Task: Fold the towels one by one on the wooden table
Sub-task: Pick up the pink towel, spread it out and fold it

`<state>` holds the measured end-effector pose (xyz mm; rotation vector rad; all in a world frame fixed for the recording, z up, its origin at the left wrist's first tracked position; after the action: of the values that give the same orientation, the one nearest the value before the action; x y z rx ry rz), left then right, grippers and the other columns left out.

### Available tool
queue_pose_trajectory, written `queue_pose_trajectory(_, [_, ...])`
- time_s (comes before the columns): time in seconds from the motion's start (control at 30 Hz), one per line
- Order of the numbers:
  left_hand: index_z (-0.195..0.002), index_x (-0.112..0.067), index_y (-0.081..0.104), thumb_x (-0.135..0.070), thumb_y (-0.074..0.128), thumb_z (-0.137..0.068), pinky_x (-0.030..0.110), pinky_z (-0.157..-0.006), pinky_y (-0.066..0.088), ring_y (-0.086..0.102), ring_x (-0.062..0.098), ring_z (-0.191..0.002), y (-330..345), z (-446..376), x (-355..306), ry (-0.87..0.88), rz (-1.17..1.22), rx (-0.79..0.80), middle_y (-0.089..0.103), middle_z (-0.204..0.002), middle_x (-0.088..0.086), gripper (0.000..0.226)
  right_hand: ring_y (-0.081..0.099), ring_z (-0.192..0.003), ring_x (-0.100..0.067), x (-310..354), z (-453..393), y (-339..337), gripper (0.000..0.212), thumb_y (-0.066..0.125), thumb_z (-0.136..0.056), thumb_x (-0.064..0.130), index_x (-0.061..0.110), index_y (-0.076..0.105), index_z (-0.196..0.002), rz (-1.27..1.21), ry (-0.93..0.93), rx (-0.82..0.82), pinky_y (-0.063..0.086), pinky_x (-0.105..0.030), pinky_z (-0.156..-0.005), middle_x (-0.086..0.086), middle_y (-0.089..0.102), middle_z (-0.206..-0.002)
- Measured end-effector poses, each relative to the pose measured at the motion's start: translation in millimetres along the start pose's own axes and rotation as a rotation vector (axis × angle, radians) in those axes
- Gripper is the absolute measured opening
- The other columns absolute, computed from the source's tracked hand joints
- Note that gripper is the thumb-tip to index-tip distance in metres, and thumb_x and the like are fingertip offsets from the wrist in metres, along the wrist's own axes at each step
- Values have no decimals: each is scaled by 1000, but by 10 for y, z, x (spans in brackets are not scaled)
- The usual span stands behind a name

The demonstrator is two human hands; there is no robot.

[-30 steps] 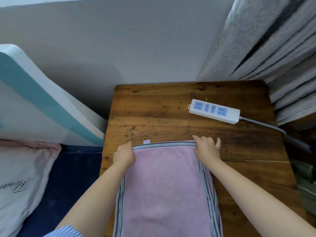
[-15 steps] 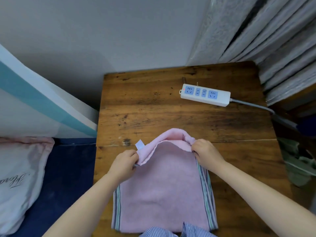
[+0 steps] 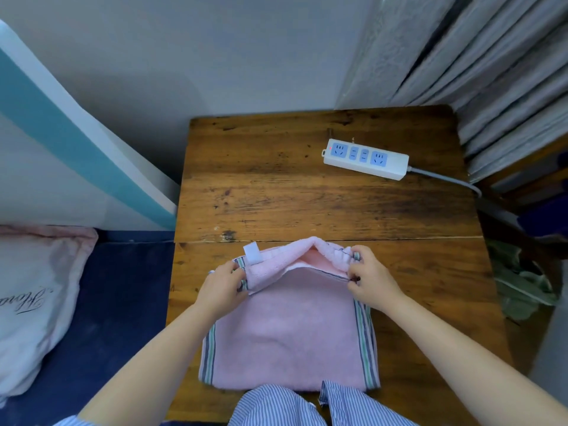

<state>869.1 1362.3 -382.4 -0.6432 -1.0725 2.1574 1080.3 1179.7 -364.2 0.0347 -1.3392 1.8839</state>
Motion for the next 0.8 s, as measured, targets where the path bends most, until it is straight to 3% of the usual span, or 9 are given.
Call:
queue_pose_trajectory(0.07, [-110,-9,61,-28,56,-89,31,-94,43,45,21,-118,-38,-33,22,-73,101,-79,48,-130,5,29,40,-123,-22,17,-59,-43,12,59,-81,12,11,55,-69,15,91,68,42,-30,-91,-2,32,-145])
queue_pose_trajectory(0.17, [-118,-10,55,-24,50,-93,32,-96,43,46,22,-119,-92,-95,76,-183,221,-118,49,-132,6,29,26,-130,-24,43,-132,-74,28,59,-79,16,22,46,-56,69,164,175,33,-34,-101,0,31,-146])
queue_pose_trajectory(0.27, [-131,-10,45,-22,52,-93,35,-94,46,51,25,-118,-108,-194,73,-272,305,-63,53,-131,8,40,30,-127,-23,65,-174,-90,28,60,-80,17,23,47,-56,64,204,208,36,-31,-97,-2,37,-139])
queue_pose_trajectory(0.37, [-135,-10,41,-17,53,-91,37,-94,47,52,27,-119,-102,-284,30,-334,343,-37,53,-133,10,46,41,-111,-20,97,-193,-133,16,62,-81,18,18,54,-67,46,188,147,41,-26,-83,-2,44,-116])
queue_pose_trajectory(0.43, [-128,-11,49,-14,50,-91,36,-88,48,55,28,-113,-126,-324,-8,-301,291,-43,58,-126,10,37,44,-97,-15,119,-180,-170,14,63,-80,15,14,55,-69,-7,154,106,41,-21,-72,0,41,-101])
queue_pose_trajectory(0.57, [-96,-7,60,-6,48,-89,35,-72,44,56,30,-96,-342,-323,48,-225,289,-207,62,-103,12,15,44,-85,-13,124,-135,-290,11,60,-82,12,8,59,-72,-32,69,-10,32,-11,-56,1,43,-93])
queue_pose_trajectory(0.7, [-75,2,59,6,58,-79,32,-57,33,53,34,-80,-677,-171,227,-90,177,-542,60,-81,17,7,45,-88,-10,62,-114,-375,16,56,-87,12,1,68,-89,14,26,-113,38,-15,-68,-4,55,-102])
queue_pose_trajectory(0.73, [-69,1,58,10,65,-71,29,-52,31,54,34,-71,-701,-124,243,-31,106,-560,60,-73,17,11,47,-90,-11,52,-110,-382,17,55,-88,12,1,68,-91,20,31,-124,39,-16,-72,-6,57,-105])
queue_pose_trajectory(0.8, [-58,-2,55,14,79,-45,20,-42,20,54,31,-52,-665,-32,226,68,-58,-452,57,-59,14,31,52,-98,-15,37,-109,-374,19,54,-90,13,3,68,-97,35,45,-142,39,-17,-76,-7,59,-108])
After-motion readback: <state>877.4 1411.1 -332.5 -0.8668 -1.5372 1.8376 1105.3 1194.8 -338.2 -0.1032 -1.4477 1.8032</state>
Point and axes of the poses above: each hand's wrist, its own z-axis away from the middle knuckle, its own y-axis out of the palm, x = y × z, the point moved 3 cm from there along -z, towards the middle knuckle
